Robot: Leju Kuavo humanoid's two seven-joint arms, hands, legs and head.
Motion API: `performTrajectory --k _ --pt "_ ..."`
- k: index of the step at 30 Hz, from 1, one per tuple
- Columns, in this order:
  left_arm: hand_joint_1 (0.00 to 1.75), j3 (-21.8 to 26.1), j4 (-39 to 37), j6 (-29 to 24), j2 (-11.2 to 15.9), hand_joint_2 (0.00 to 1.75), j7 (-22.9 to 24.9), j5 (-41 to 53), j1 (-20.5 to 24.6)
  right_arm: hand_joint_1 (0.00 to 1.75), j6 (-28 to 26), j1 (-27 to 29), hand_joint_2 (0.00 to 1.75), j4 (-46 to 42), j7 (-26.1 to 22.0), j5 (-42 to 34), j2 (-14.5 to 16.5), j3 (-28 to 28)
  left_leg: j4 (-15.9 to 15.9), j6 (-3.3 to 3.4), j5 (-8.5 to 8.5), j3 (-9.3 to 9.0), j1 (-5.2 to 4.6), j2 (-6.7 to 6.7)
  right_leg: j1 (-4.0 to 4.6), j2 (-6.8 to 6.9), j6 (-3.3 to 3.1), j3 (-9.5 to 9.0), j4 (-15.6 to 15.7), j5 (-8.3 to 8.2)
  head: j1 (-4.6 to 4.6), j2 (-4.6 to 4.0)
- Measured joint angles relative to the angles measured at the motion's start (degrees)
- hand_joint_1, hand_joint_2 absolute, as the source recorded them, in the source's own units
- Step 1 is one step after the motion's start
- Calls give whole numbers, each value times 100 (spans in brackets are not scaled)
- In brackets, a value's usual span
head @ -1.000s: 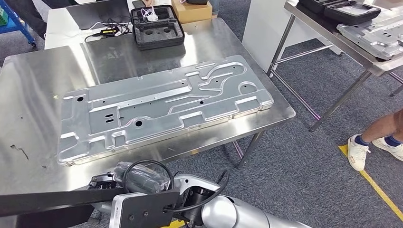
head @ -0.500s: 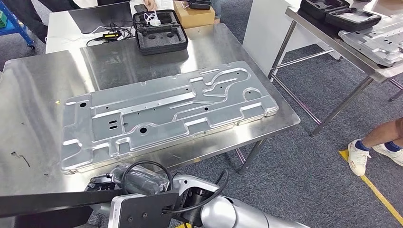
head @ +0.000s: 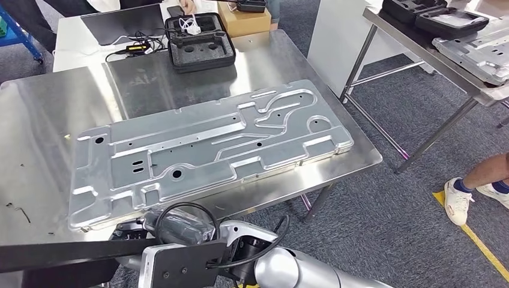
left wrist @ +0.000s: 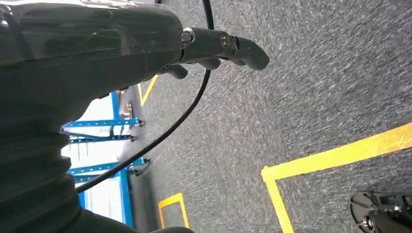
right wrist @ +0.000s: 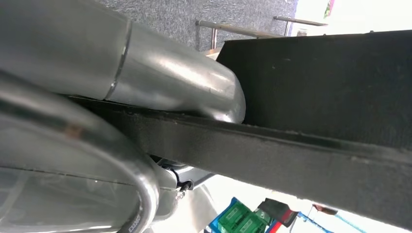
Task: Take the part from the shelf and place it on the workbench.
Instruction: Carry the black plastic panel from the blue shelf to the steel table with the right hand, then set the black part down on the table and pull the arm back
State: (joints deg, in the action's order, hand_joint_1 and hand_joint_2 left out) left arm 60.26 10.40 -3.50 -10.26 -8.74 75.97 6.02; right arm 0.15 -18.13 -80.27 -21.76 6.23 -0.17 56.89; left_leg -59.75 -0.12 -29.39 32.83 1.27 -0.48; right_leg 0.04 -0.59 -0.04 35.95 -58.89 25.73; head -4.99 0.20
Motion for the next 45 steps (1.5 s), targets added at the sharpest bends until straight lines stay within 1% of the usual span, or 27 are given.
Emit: performTrajectory --k 2,3,7,15,21,29,35,40,45 --pt "0 0 0 -1 1 175 0 0 1 175 0 -2 0 1 -1 -1 2 1 30 35 11 -19 1 4 -8 -4 0 -8 21 -2 -1 0" --pt "0 0 0 -1 1 175 0 1 1 175 0 -2 0 1 -1 -1 2 1 50 34 10 -30 4 4 -4 -4 -10 -8 21 4 1 0" --pt "0 -1 0 -3 1 175 0 2 1 175 0 0 0 1 -1 -1 2 0 109 10 22 -59 5 5 -1 -4 -31 -10 20 17 -1 0" --pt "0 -2 0 1 1 175 0 15 0 175 2 -1 0 1 -1 4 2 4 127 -78 38 -64 11 5 6 -2 -42 -15 18 12 -1 0" --pt "0 -2 0 41 1 175 0 19 -1 175 -66 -13 0 2 44 118 2 32 122 -80 38 -67 -7 2 -8 1 -41 -26 18 10 -1 0" --pt "0 -10 0 105 5 175 0 102 -14 175 -476 -114 0 72 278 622 -2 -75 118 -78 36 -68 -16 1 -22 2 -40 -29 19 10 -1 0" --pt "0 -18 0 195 65 175 0 145 -42 175 -510 -462 0 189 436 999 -86 -276 117 -78 37 -71 -16 1 -22 2 -39 -30 19 9 -1 0" --pt "0 -25 0 290 150 175 0 198 -83 175 -413 -915 0 265 699 1286 -233 -467 117 -78 37 -73 -15 2 -22 2 -38 -30 19 7 -1 0" --pt "0 -86 0 337 167 175 0 310 -87 175 -353 -1420 0 604 995 1610 -269 -649 116 -78 38 -74 -16 1 -22 2 -36 -32 19 5 -1 0"
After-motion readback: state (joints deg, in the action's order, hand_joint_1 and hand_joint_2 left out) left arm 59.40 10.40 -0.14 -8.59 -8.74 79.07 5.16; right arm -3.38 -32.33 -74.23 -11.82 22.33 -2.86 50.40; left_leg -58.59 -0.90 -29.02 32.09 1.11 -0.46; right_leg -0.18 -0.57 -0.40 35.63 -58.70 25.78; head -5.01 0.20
